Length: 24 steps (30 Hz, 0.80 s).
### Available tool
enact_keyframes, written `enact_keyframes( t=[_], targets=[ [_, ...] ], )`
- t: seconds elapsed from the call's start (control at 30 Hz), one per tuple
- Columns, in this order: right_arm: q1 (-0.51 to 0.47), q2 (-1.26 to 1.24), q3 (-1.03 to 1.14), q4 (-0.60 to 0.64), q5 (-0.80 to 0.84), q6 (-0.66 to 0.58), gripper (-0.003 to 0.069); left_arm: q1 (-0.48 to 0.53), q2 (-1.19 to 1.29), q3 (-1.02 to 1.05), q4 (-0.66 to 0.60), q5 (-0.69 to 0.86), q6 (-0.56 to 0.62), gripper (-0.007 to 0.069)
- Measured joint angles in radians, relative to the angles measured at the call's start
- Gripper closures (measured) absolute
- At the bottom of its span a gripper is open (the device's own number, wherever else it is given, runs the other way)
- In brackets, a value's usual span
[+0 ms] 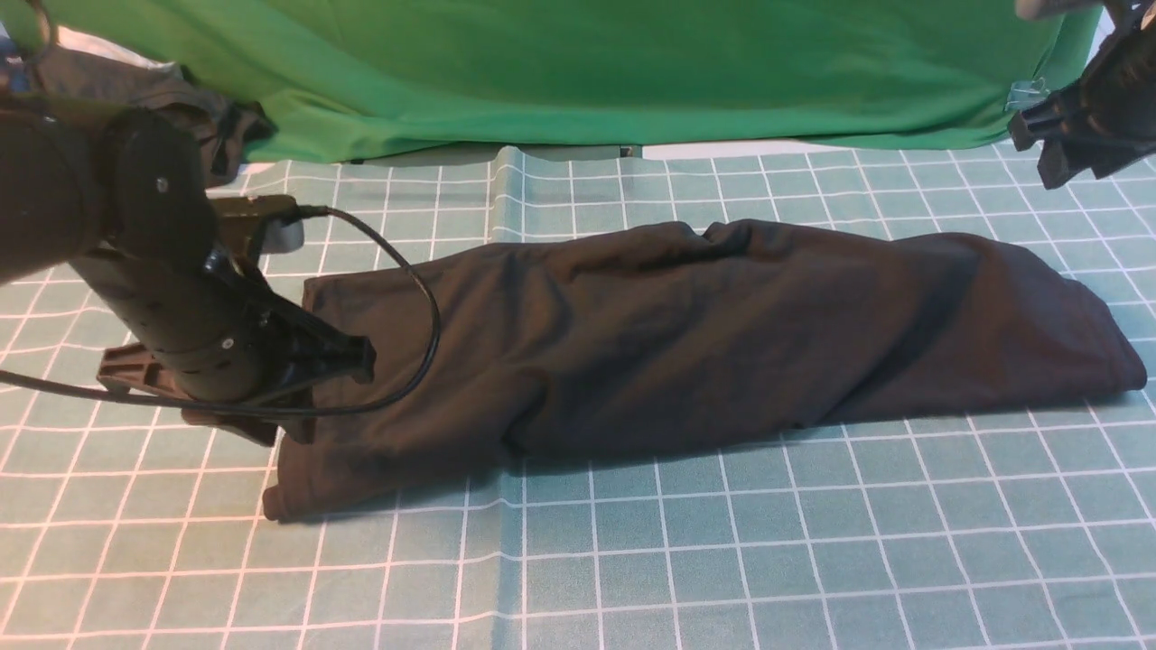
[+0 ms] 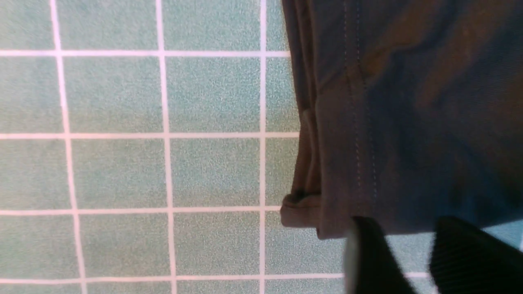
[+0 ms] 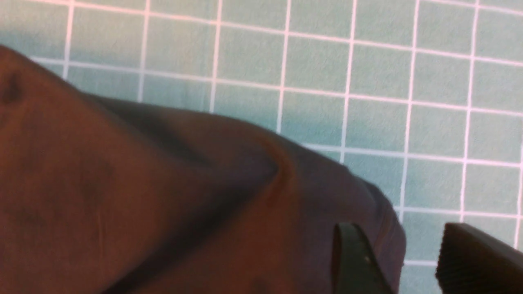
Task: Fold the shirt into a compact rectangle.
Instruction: 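Pull the folded dark garment lengthwise by its ends to straighten it flat on the table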
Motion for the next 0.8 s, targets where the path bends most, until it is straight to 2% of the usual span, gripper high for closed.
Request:
enact_keyframes(
  t=[0.07, 0.1, 0.17, 0.27, 0.4, 0.47, 0.53, 0.6, 0.67, 0.7, 0.73, 0.8],
  targets=[
    [0.0, 0.0, 0.0, 0.0, 0.005, 0.0, 0.038, 0.0, 0.015, 0.0, -0.002, -0.005, -0.001, 0.0308],
    [0.0, 0.0, 0.0, 0.001, 0.011, 0.0, 0.0383, 0.0, 0.039, 0.0, -0.004, -0.016, -0.016, 0.0209],
    [0.0, 0.0, 0.0, 0.002, 0.012, 0.0, 0.0384, 0.0, 0.075, 0.0, -0.006, -0.034, -0.026, 0.0091],
    [0.0, 0.0, 0.0, 0.003, 0.013, 0.0, 0.0384, 0.0, 0.127, 0.0, -0.013, -0.045, -0.031, -0.0022],
    [0.0, 0.0, 0.0, 0.005, 0.016, -0.001, 0.0384, 0.0, 0.178, 0.0, -0.048, -0.046, -0.037, -0.005],
    [0.0, 0.0, 0.0, 0.005, 0.019, -0.001, 0.0384, 0.0, 0.195, 0.0, -0.061, -0.045, -0.037, -0.0024],
    [0.0, 0.0, 0.0, 0.007, 0.029, -0.004, 0.0384, 0.0, 0.216, -0.001, -0.076, -0.045, -0.036, 0.0071],
    [0.0, 0.0, 0.0, 0.007, 0.037, -0.008, 0.0384, 0.0, 0.222, -0.006, -0.09, -0.045, -0.023, 0.021],
    [0.0, 0.0, 0.0, 0.008, 0.053, -0.013, 0.0384, -0.001, 0.223, -0.008, -0.107, -0.05, 0.008, 0.0412],
    [0.0, 0.0, 0.0, 0.008, 0.055, -0.013, 0.0384, -0.001, 0.223, -0.009, -0.107, -0.05, 0.01, 0.0428],
    [0.0, 0.0, 0.0, 0.008, 0.067, -0.018, 0.0384, -0.002, 0.22, -0.009, -0.101, -0.05, 0.019, 0.0487],
    [0.0, 0.0, 0.0, 0.008, 0.108, -0.037, 0.0384, -0.002, 0.199, -0.008, -0.041, -0.038, 0.023, 0.0496]
  ],
)
